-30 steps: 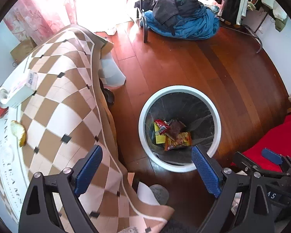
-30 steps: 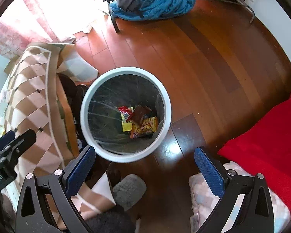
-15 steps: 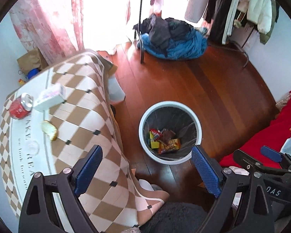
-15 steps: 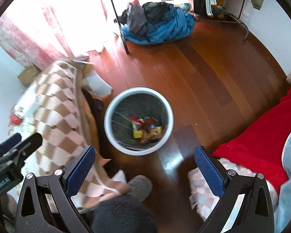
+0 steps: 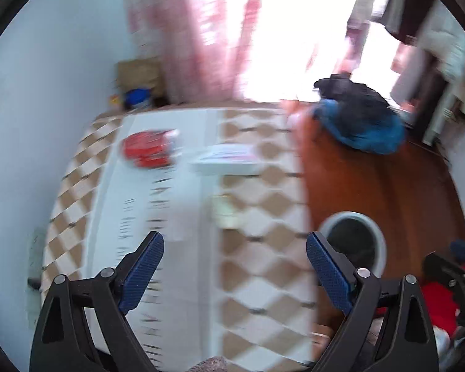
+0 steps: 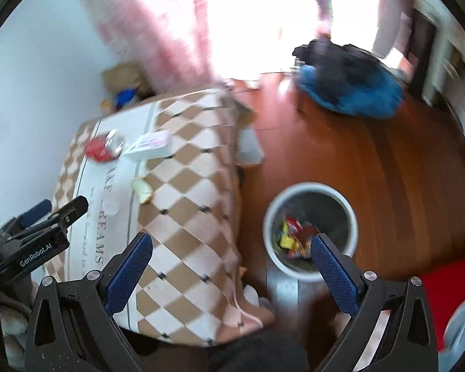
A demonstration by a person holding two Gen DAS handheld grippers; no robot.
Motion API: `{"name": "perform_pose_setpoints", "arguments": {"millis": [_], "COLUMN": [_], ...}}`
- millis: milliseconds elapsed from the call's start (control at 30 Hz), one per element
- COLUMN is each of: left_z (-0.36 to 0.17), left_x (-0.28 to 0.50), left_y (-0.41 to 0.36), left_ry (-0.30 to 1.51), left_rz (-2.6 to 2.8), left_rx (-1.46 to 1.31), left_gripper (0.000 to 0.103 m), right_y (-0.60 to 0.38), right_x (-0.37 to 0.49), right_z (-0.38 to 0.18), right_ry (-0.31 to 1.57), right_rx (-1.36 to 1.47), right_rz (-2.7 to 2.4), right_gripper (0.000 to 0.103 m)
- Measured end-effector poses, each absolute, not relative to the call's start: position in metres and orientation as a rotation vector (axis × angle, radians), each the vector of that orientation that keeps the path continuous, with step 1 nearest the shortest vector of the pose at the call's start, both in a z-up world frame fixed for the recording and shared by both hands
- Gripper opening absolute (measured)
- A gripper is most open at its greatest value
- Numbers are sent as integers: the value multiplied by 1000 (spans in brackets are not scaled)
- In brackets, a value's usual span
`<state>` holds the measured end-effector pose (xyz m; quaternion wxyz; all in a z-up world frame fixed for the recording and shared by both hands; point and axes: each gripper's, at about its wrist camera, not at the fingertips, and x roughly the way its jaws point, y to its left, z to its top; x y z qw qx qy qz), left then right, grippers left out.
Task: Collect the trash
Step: 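Move both tools back over the table toward the remaining items, then grasp the white tissue box with the right tool while the left grasps the clear cup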
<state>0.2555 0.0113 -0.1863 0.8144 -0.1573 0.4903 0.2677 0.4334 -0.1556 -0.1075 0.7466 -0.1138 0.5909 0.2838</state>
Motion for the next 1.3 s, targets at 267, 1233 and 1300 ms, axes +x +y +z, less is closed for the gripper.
{"name": "perform_pose_setpoints", "arguments": {"millis": [267,1233,1300], "left_z": [-274,-302,-305], "left_x": [216,216,229], "left_y": [140,120,104], "left_ry": [1147,1177,1192], "left_rz": [797,507,454], "left_rx": [-455,-469,-399], "left_gripper": [103,103,103], "right_y": [36,-4,-18], "right_x": [461,473,457], "right_z": [-201,-289,-286], "right_ry": [1340,1559,1570], "right_rx": [-619,-327,-276], "right_rz": [784,560,552], "right_gripper": [103,60,59]}}
